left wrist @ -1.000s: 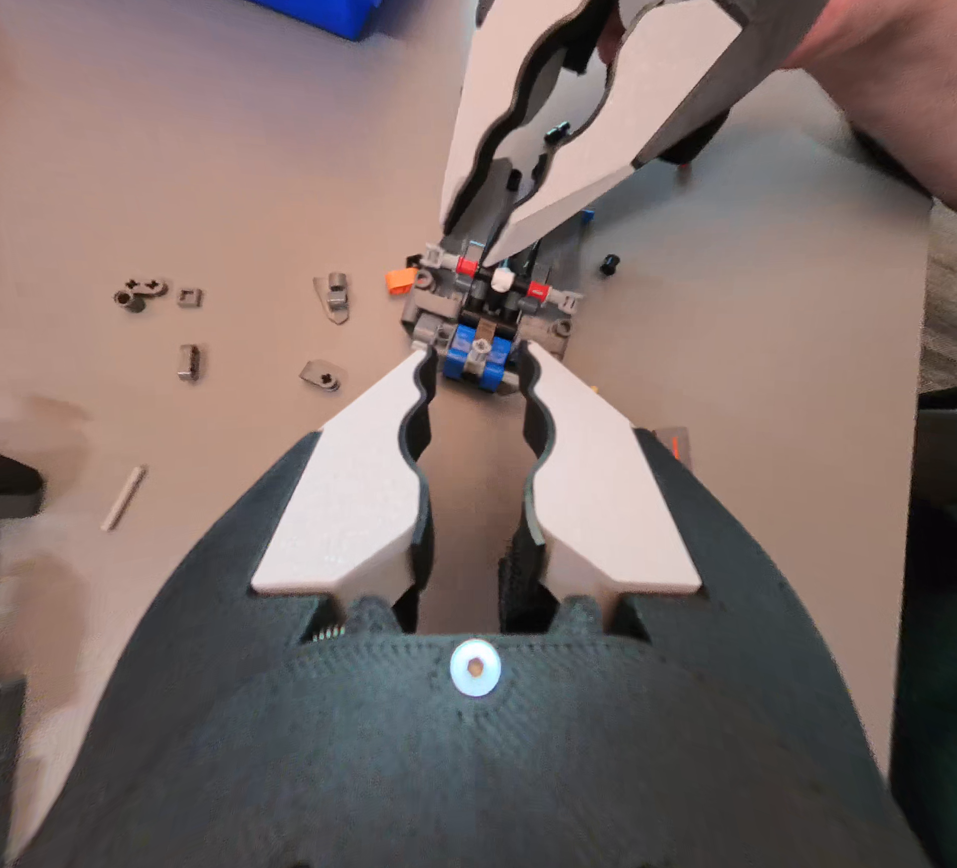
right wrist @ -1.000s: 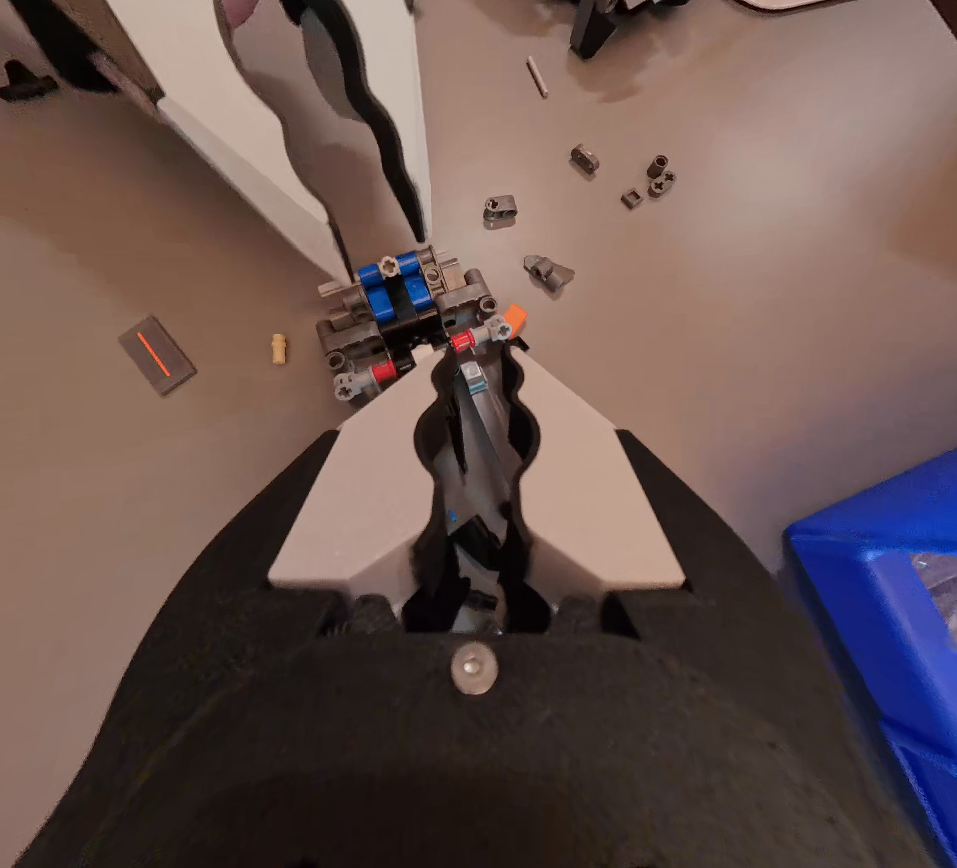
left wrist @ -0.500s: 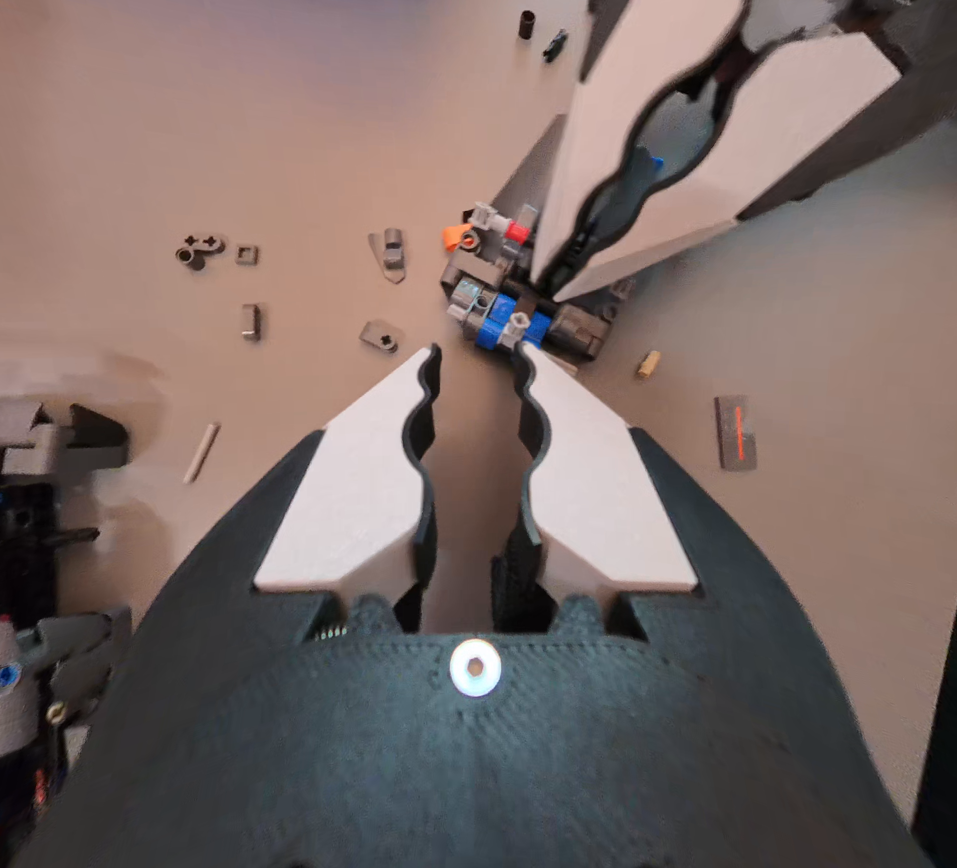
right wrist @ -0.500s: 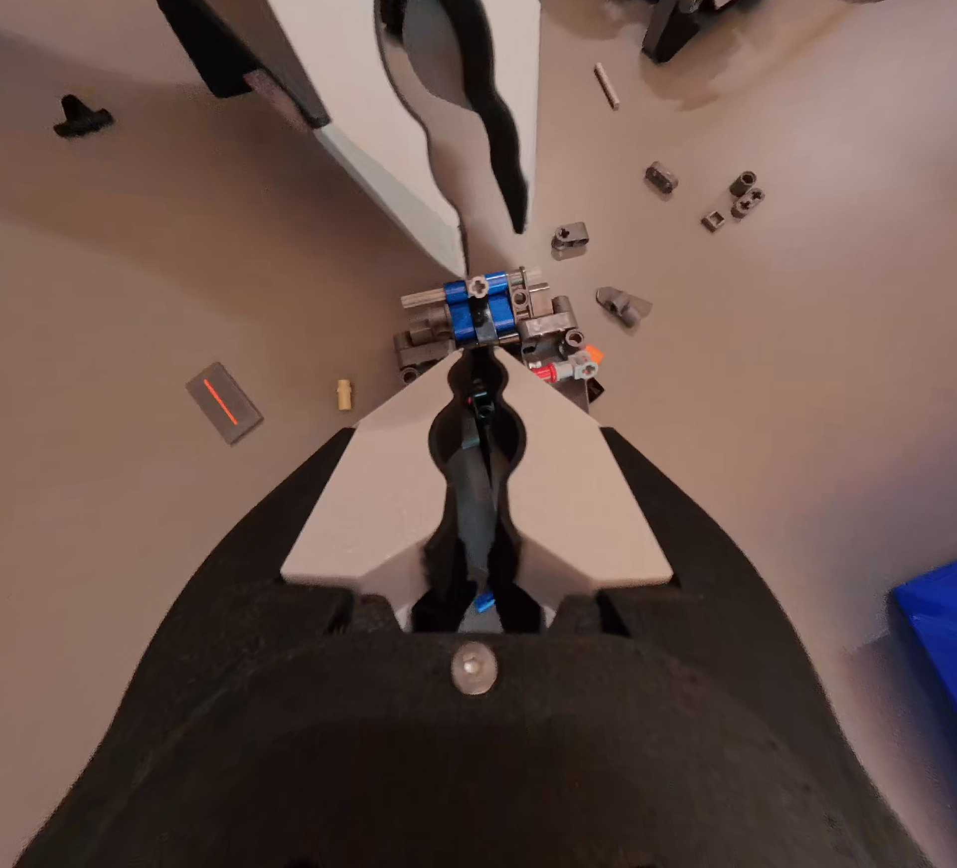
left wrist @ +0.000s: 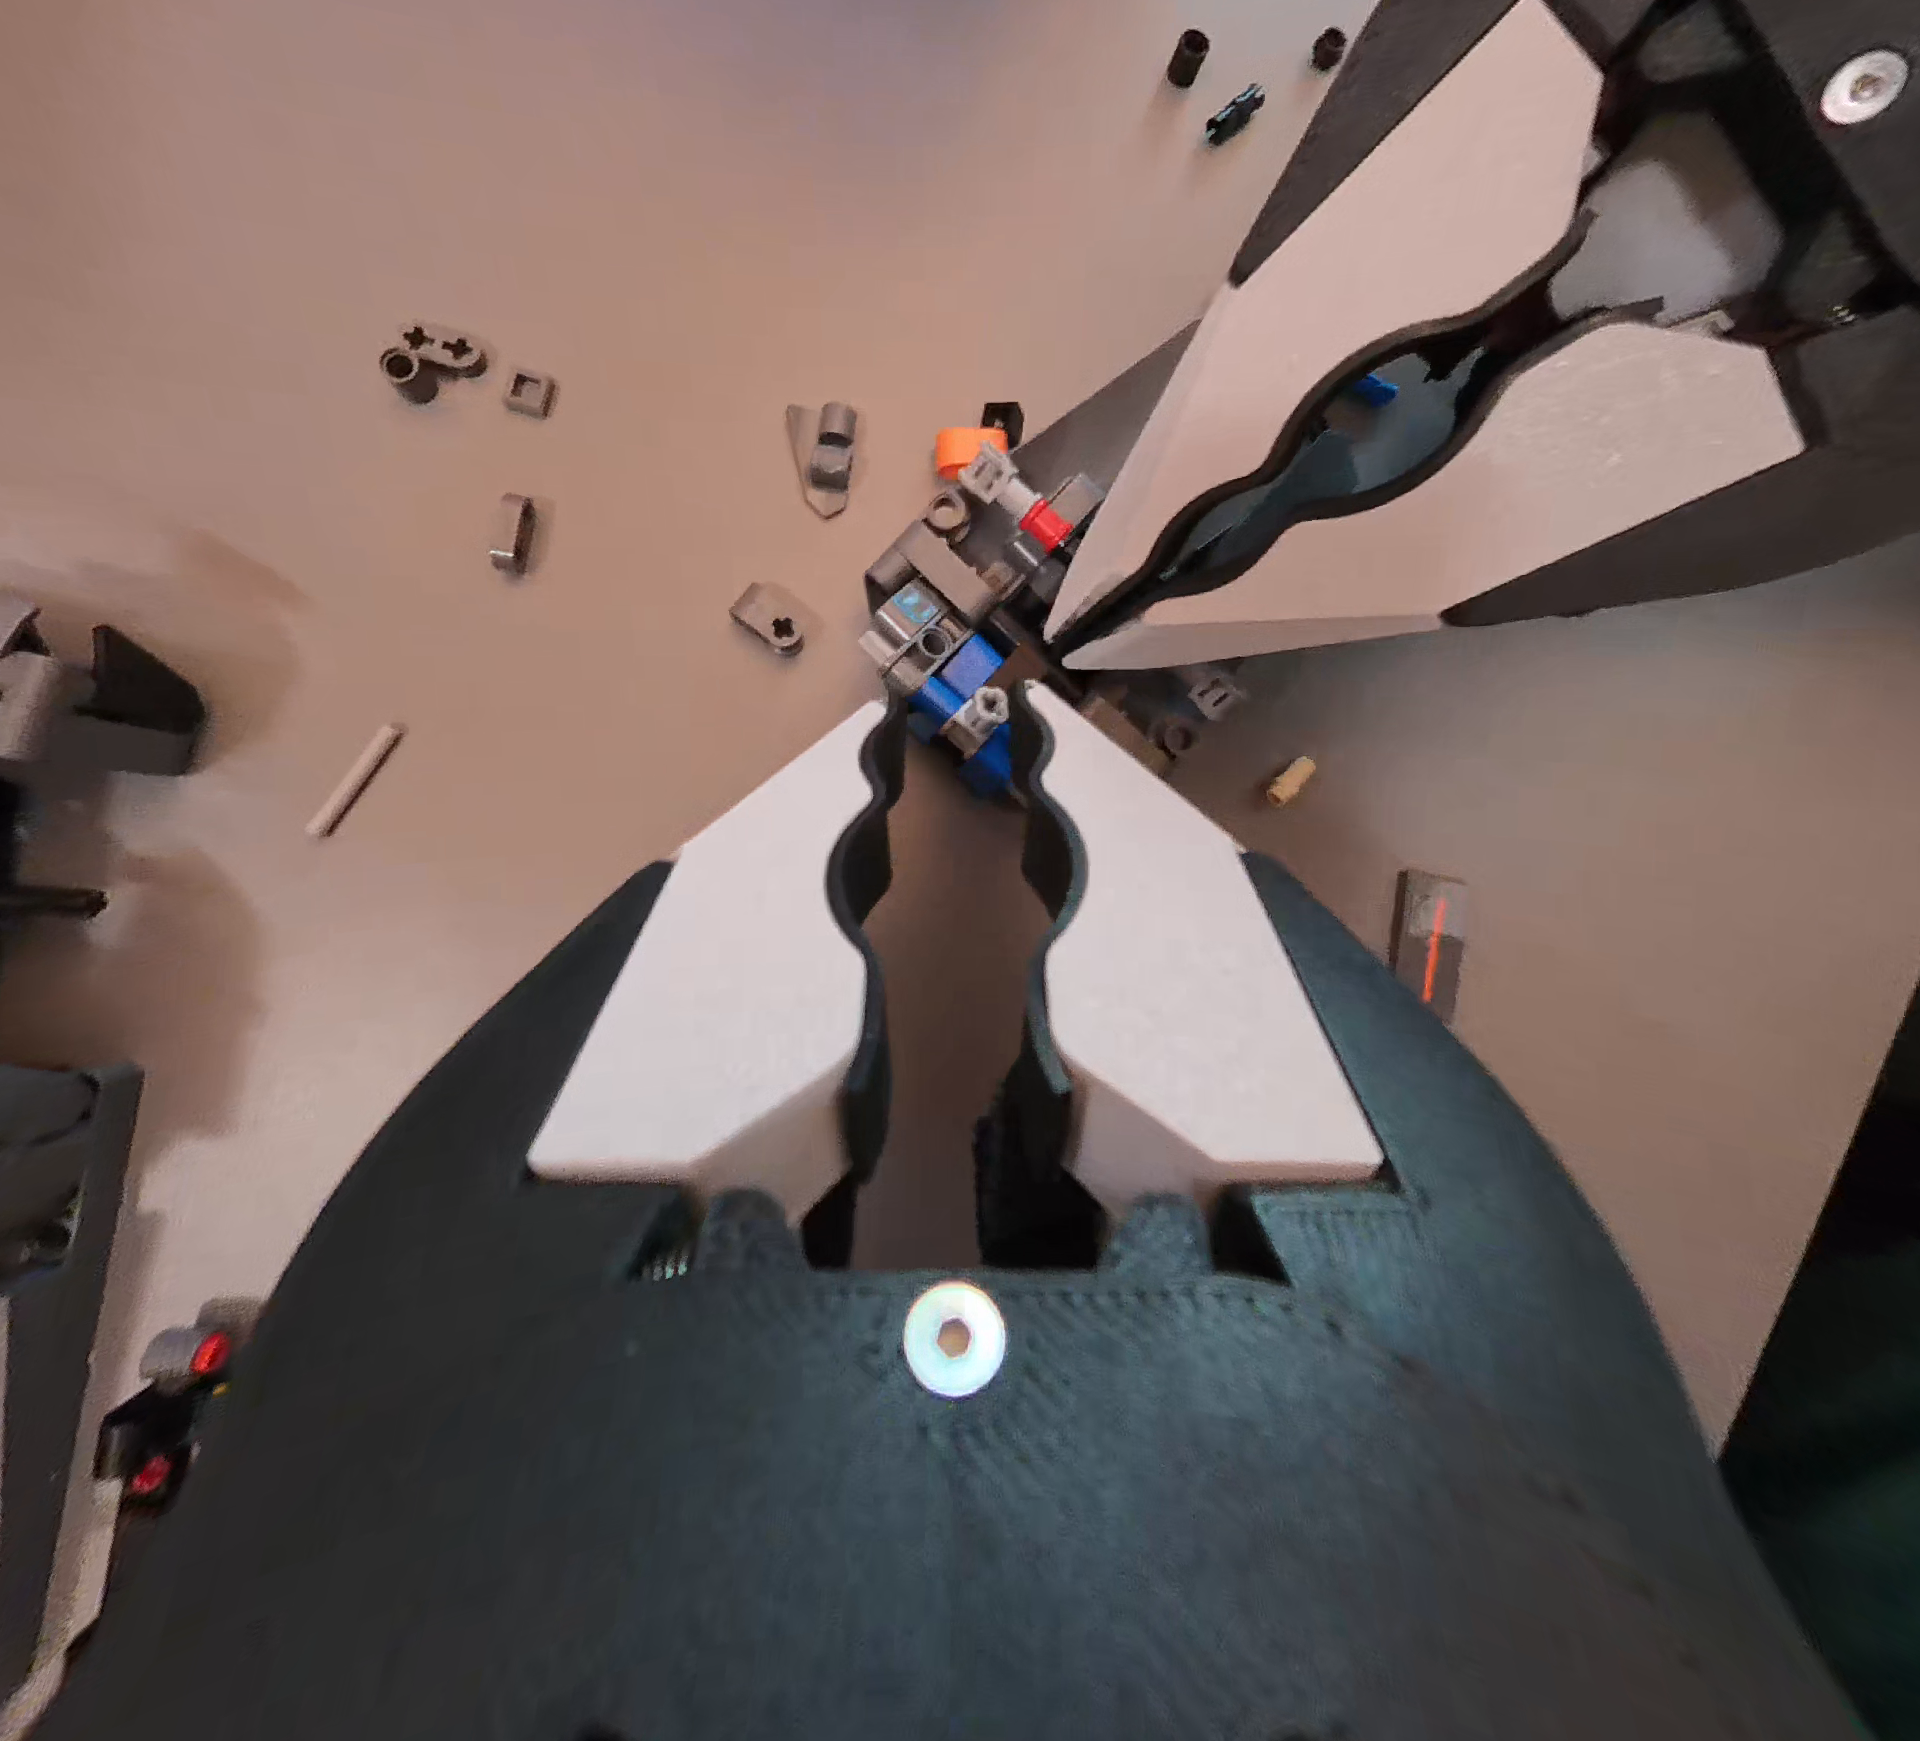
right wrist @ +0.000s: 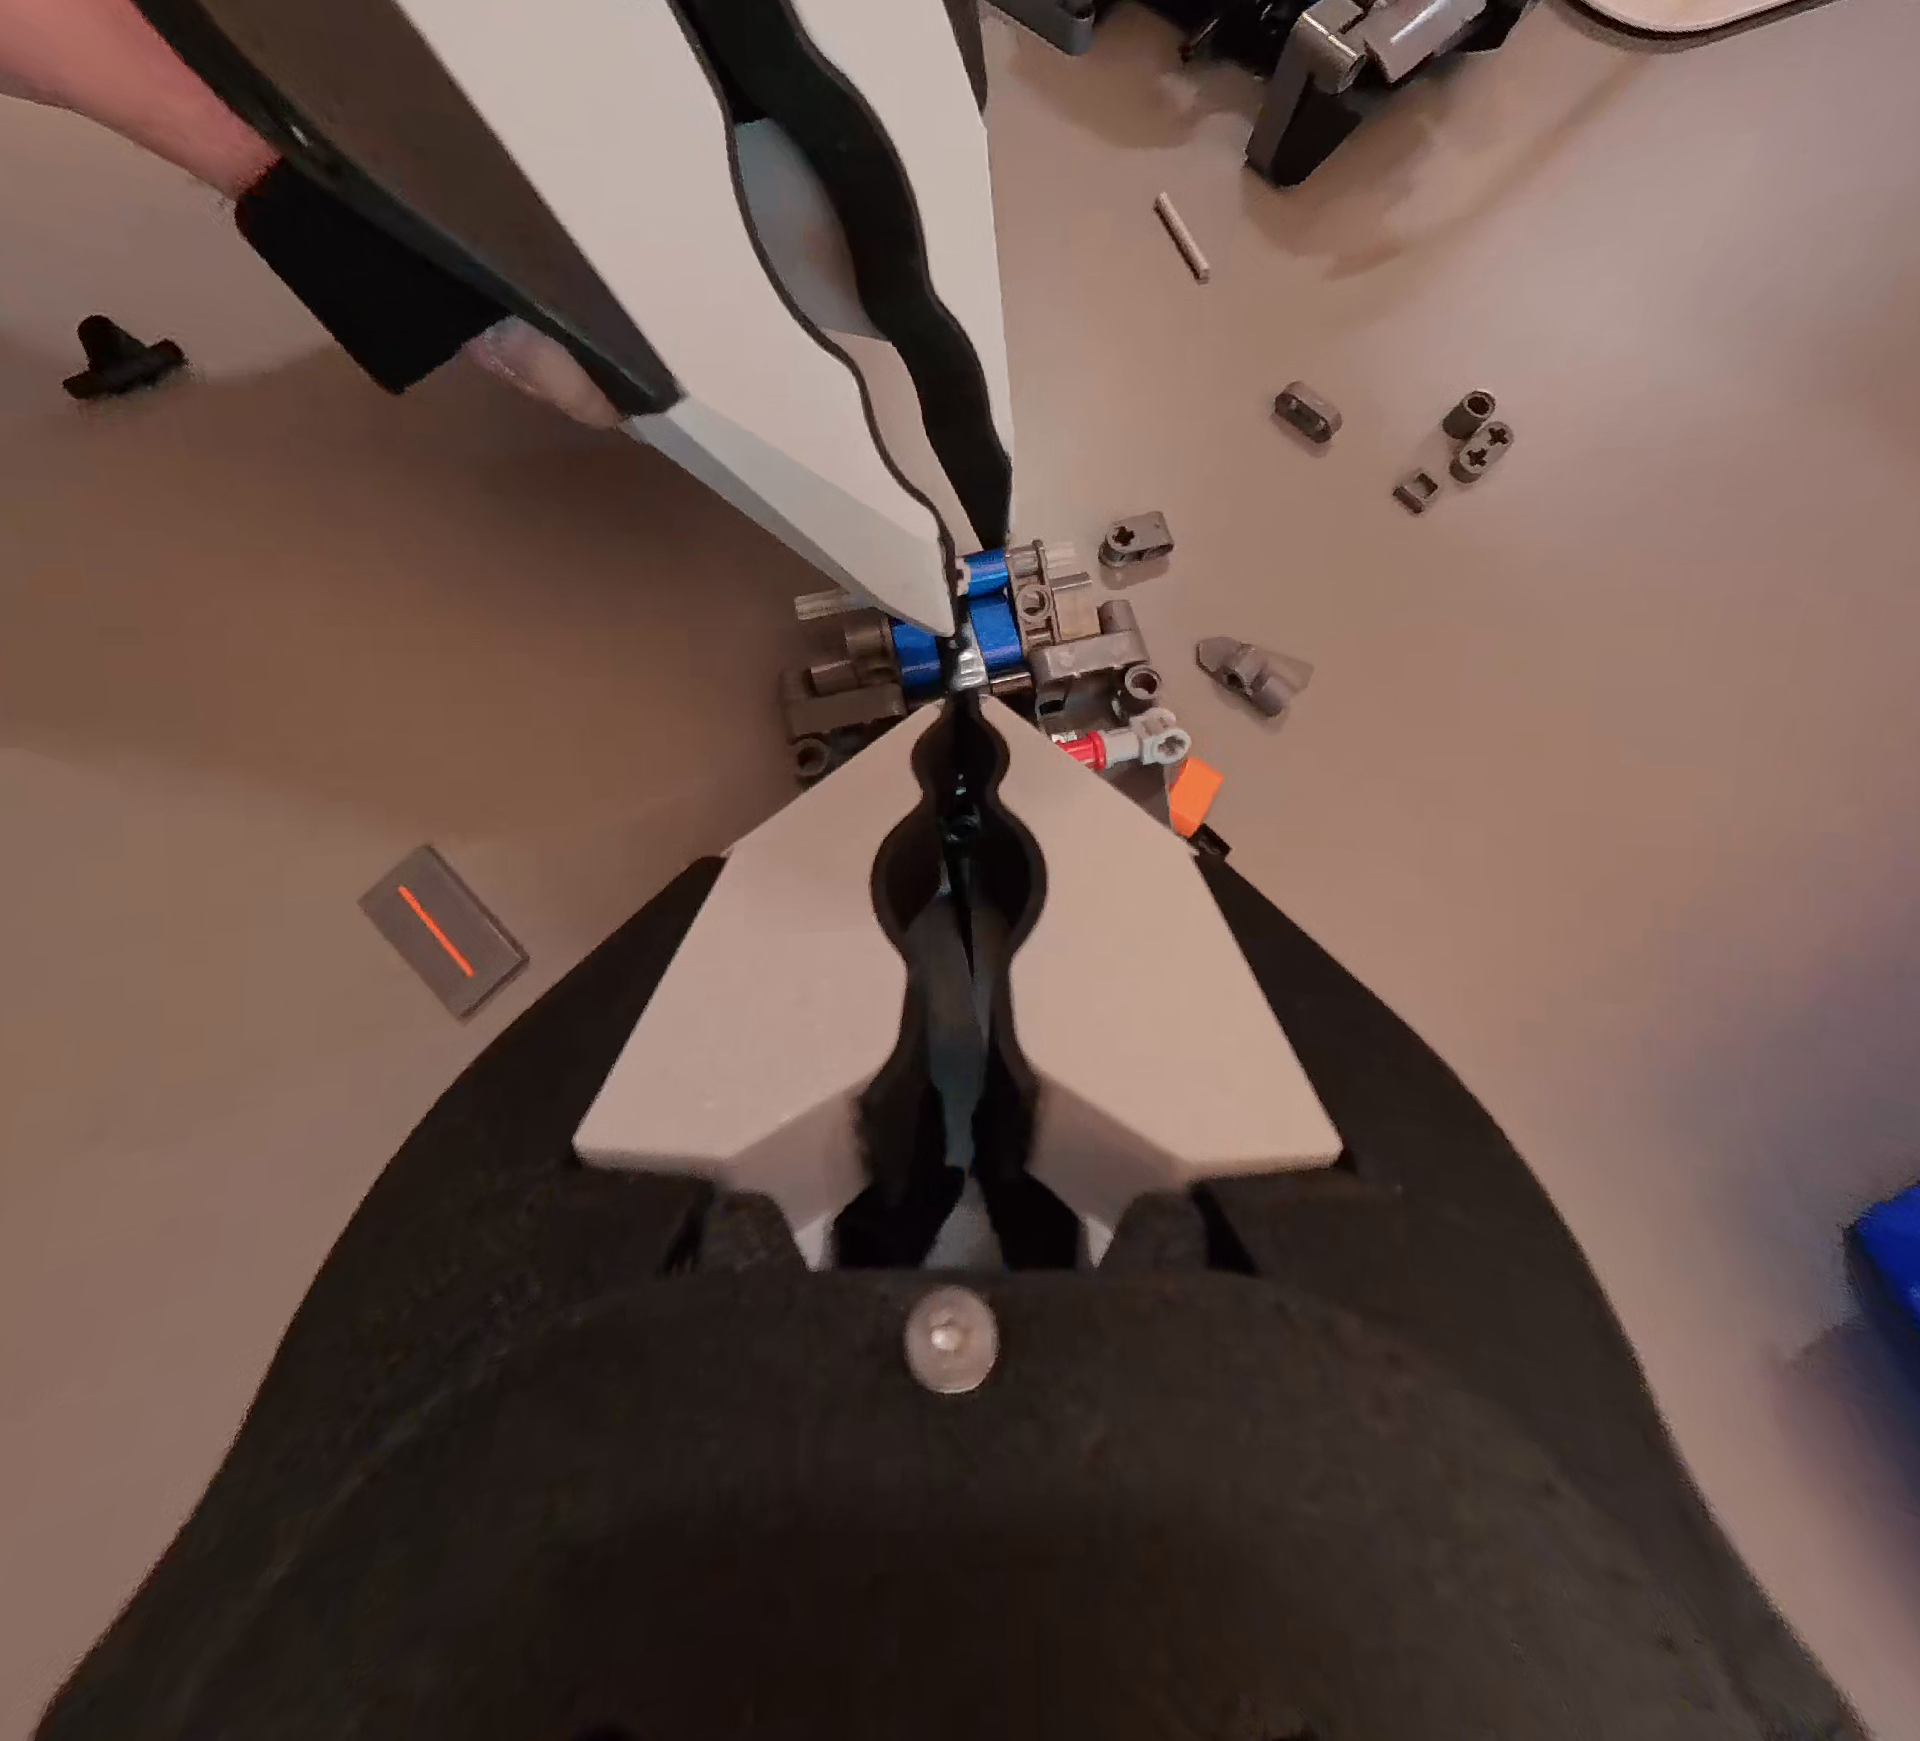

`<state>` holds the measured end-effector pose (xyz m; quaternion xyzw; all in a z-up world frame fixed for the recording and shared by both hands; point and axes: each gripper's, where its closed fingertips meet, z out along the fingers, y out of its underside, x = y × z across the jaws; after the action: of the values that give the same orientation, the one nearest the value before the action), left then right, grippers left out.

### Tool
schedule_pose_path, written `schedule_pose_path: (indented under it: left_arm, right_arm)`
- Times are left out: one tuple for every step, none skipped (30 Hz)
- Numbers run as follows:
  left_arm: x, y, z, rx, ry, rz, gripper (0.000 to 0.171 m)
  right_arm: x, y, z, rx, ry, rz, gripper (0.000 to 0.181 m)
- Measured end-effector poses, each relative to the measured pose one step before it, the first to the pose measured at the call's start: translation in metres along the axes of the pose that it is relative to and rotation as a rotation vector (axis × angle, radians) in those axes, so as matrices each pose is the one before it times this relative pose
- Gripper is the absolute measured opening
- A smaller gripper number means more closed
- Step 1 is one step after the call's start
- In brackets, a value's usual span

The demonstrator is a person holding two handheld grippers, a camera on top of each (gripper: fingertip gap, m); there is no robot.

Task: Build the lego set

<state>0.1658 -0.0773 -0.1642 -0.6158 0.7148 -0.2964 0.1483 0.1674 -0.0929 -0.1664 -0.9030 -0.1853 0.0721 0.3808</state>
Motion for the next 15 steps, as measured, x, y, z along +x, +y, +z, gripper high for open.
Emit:
schedule_pose_path:
  left_arm:
    - [-0.00059, 0.00029, -0.00032, -0.00483, -0.0078, 0.0013, 0.017]
    - [-0.00056, 0.00006, -0.0001, -0.00006, 0.0019, -0.0025, 0.017]
    - [-0.00077, 0.00004, -0.00014, 0.00254, 0.0074, -0.0036, 0.017]
    - [-0.00087, 0.00015, -0.00049, 0.00205, 0.0081, -0.0012, 0.017]
    - [-0.00058, 0.00006, -0.00036, 0.00306, 0.0099, -0.0018, 0.016]
    - [-0.00013, -0.00025, -0.0001, 0.00622, 0.0171, -0.0134, 0.016]
    - [-0.00026, -0.00047, 0.00015, 0.00983, 0.0209, -0.0205, 0.016]
    - [-0.00014, -0.00045, 0.00005, 0.0119, 0.0247, -0.023, 0.016]
    - [-0.00017, -0.00032, -0.00003, 0.01285, 0.0277, -0.0243, 0.016]
    - [-0.00032, -0.00046, 0.00006, 0.01433, 0.0263, -0.0231, 0.016]
    - [-0.00027, -0.00037, -0.00004, 0.01317, 0.0248, -0.0248, 0.016]
    - [-0.00007, -0.00005, -0.00027, 0.01043, 0.0233, -0.0221, 0.016]
    - [-0.0001, -0.00008, -0.00017, 0.00993, 0.0223, -0.0207, 0.016]
    - [-0.00017, -0.00017, -0.00023, 0.01116, 0.0209, -0.0195, 0.016]
    - [-0.00016, -0.00014, -0.00016, 0.01124, 0.0204, -0.0209, 0.016]
  right_arm:
    - [-0.00028, -0.00059, 0.0005, 0.0011, 0.0052, -0.0022, 0.0]
    - [-0.00097, -0.00049, 0.00024, 0.0008, 0.0023, -0.0132, 0.0]
    - [-0.001, -0.00028, 0.00068, 0.0021, -0.0028, 0.0, 0.0]
    - [-0.00119, -0.00041, 0.00077, 0.003, -0.0065, 0.0048, 0.0]
    - [-0.00044, -0.00021, 0.00039, 0.0013, -0.0017, -0.005, 0.0]
    - [0.00024, -0.00002, 0.00022, 0.0014, -0.0003, 0.0004, 0.0]
    - [-0.00002, -0.00017, 0.00025, 0.0032, -0.0039, 0.0085, 0.0]
    - [-0.00006, -0.00005, 0.00011, 0.003, -0.0029, 0.0023, 0.0]
    - [0.00004, -0.00017, 0.00007, 0.0033, -0.0039, 0.002, 0.0]
    - [0.0001, -0.0002, 0.00004, 0.004, -0.0049, 0.0063, 0.0]
    - [-0.00007, -0.00013, 0.00013, 0.0036, -0.0059, 0.0073, 0.0]
    - [-0.00014, -0.00019, 0.0001, 0.0029, -0.0049, 0.0033, 0.0]
    - [0.0001, 0.00001, -0.00004, 0.0019, -0.0031, 0.0029, 0.0]
    - [0.0001, -0.00009, 0.00002, 0.0024, -0.0021, 0.0035, 0.0]
    - [-0.00012, -0.00019, 0.00011, 0.0028, -0.0029, 0.0025, 0.0]
